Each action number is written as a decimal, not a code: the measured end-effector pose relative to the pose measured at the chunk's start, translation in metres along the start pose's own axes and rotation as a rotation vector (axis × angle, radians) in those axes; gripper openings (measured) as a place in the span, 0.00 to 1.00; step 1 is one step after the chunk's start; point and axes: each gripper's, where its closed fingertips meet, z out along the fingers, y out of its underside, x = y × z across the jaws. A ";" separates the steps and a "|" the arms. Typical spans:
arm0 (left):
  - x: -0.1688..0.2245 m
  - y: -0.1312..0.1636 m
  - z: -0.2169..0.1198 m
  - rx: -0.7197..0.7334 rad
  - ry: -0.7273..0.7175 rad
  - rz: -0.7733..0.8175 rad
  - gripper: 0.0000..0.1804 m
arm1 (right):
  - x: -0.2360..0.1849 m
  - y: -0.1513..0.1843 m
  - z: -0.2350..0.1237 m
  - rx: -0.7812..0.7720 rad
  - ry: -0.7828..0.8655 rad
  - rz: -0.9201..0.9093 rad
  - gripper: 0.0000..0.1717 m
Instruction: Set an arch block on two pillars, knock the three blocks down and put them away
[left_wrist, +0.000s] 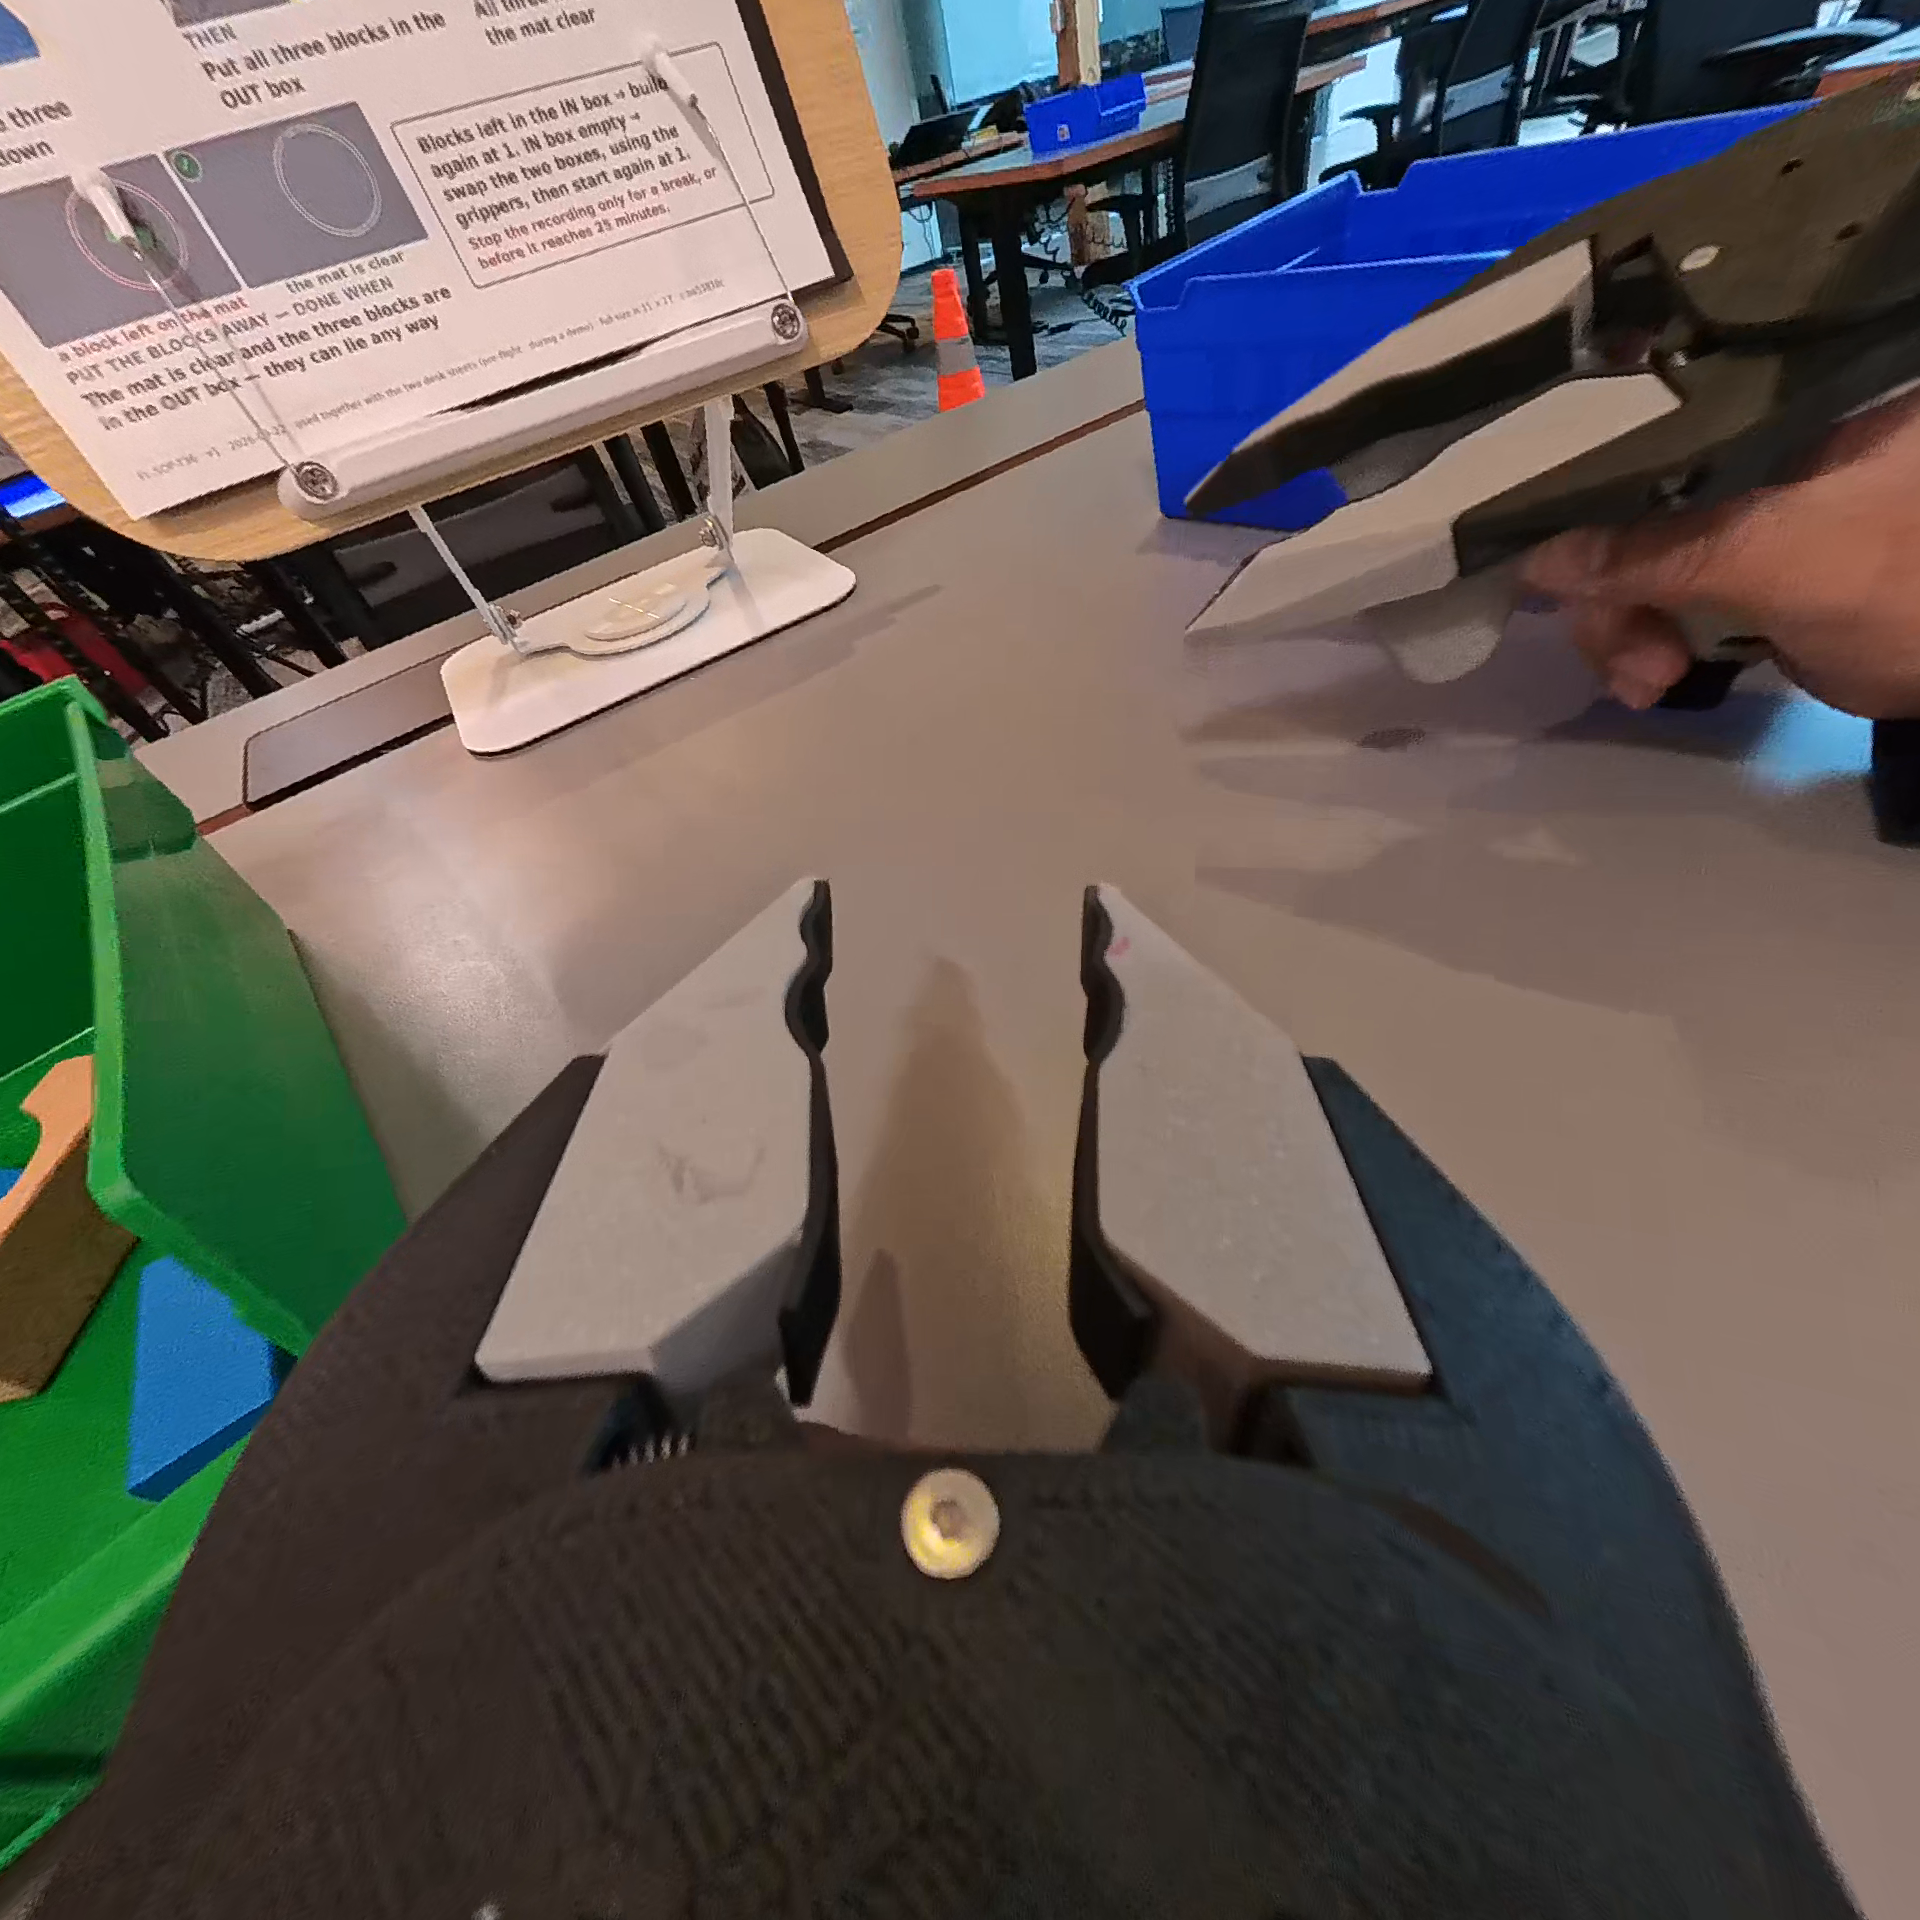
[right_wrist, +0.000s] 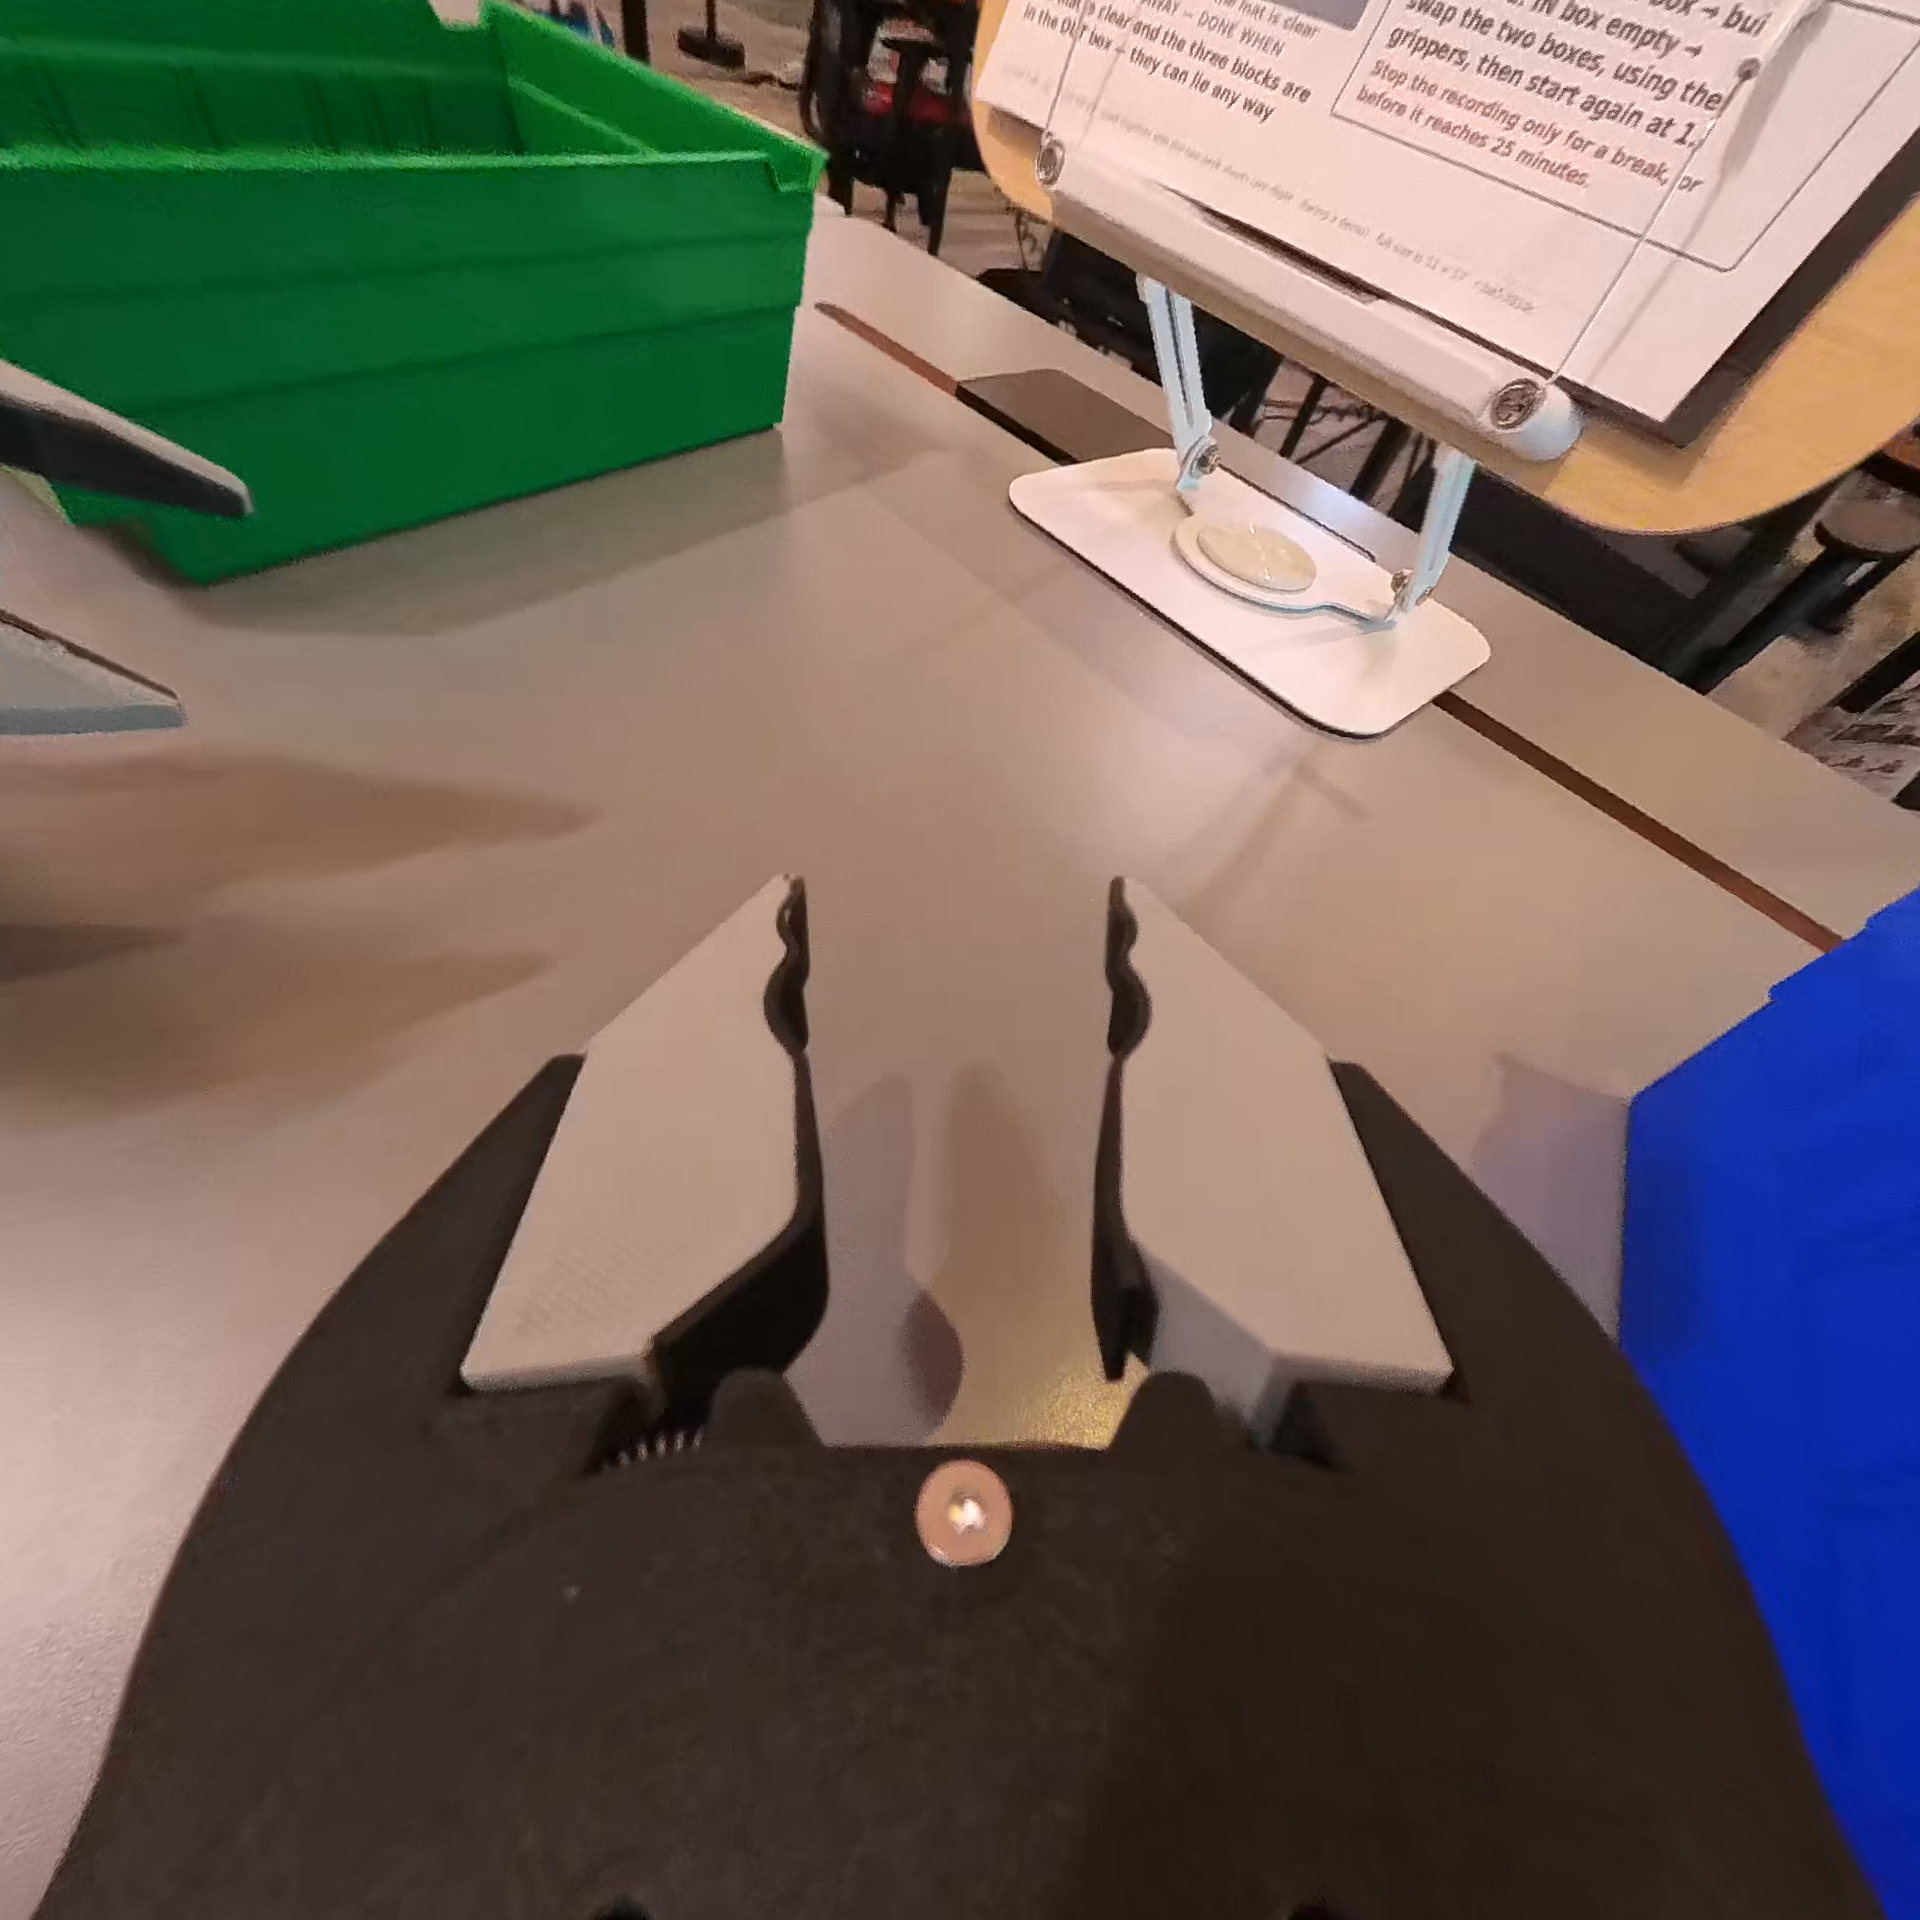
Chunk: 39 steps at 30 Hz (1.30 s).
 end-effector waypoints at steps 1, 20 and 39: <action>-0.002 -0.001 -0.002 0.010 -0.009 -0.004 0.25 | 0.000 -0.001 0.000 0.008 -0.007 0.016 0.33; -0.045 0.047 -0.022 -0.242 -0.113 -0.094 0.28 | 0.004 -0.042 -0.100 0.339 0.118 -0.046 0.41; -0.089 0.025 -0.055 -0.032 -0.356 -0.079 0.12 | 0.101 0.052 -0.172 -0.140 0.397 0.279 0.38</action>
